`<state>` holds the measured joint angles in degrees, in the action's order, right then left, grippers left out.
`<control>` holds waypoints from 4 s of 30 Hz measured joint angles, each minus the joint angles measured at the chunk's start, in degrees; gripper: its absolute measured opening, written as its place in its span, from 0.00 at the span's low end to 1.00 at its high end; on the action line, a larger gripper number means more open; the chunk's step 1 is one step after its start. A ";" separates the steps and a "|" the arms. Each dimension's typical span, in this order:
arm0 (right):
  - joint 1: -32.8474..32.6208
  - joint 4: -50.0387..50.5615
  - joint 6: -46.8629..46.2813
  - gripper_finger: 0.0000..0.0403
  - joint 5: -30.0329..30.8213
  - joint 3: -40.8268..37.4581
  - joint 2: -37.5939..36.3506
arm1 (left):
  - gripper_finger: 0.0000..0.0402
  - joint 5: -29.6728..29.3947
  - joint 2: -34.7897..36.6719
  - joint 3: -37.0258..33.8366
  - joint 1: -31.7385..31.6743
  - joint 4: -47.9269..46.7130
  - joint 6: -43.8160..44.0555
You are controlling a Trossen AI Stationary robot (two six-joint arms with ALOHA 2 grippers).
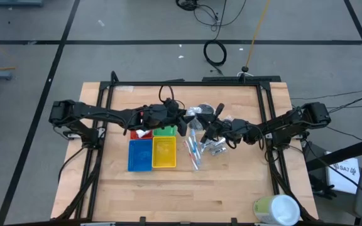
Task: Pick & Place Travel size toiletries
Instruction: Put the white cotton pack into the red bin, then put the black hairbrush into the green bin
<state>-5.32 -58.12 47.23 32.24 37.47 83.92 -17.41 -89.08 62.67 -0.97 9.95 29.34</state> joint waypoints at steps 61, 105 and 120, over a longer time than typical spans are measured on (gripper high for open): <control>0.09 15.78 -34.81 0.67 -11.41 0.02 -10.19 | 0.08 -18.24 20.85 -29.78 7.02 -46.67 4.69; 1.51 19.89 -35.86 0.66 -11.40 0.02 -10.21 | 0.76 -3.57 28.06 -17.09 7.43 -44.01 -16.01; 3.58 63.96 -62.87 0.66 -3.76 2.62 -20.29 | 0.77 8.19 61.05 -25.41 9.02 -30.82 -34.87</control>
<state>-1.75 5.83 -15.64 28.48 40.10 63.63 -9.22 -28.03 37.27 8.05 -20.87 -5.53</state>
